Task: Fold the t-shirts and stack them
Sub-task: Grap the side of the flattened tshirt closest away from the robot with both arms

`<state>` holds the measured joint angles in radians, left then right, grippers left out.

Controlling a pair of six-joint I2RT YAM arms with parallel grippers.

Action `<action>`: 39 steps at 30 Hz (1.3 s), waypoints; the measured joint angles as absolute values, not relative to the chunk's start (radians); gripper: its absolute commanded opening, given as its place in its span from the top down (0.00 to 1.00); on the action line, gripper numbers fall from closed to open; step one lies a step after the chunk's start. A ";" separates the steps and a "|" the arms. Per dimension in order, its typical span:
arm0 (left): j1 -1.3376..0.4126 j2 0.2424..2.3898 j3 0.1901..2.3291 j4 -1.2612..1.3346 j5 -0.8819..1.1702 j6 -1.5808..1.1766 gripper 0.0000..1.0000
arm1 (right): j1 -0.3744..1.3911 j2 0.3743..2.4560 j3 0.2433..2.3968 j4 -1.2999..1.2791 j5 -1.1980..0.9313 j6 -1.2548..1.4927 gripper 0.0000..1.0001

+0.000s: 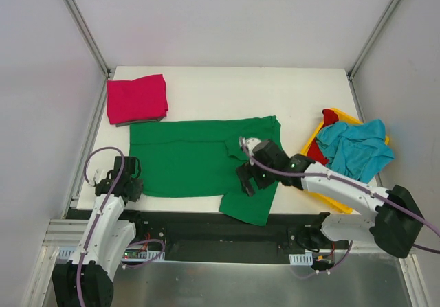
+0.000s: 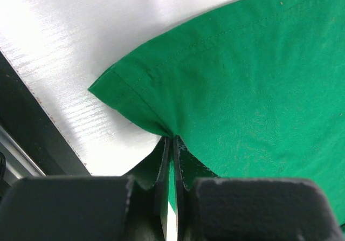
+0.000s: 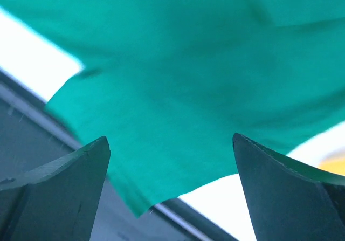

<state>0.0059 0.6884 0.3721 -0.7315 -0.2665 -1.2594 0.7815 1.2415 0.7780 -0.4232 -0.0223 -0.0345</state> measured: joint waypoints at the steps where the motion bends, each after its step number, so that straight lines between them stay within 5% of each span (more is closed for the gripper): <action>1: 0.006 0.684 0.372 -0.731 -0.266 -1.254 1.00 | 0.840 1.219 0.771 -0.433 -0.030 -0.044 0.05; 10: 0.006 0.683 0.372 -0.730 -0.247 -1.232 1.00 | 1.183 1.231 0.714 -0.499 -0.094 -0.030 0.35; 20: 0.006 0.682 0.372 -0.730 -0.239 -1.219 1.00 | 1.252 1.339 0.678 -0.566 -0.053 0.030 0.56; 25: 0.006 0.680 0.372 -0.730 -0.236 -1.218 1.00 | 1.250 1.385 0.685 -0.573 -0.066 0.055 0.98; 39: 0.006 0.691 0.426 -0.731 -0.228 -1.194 1.00 | 1.097 1.221 0.733 -0.680 0.076 0.058 0.99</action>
<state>0.0059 0.6907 0.4255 -0.7307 -0.2279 -1.1938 1.0973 1.2205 0.7326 -0.6804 0.0761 0.0582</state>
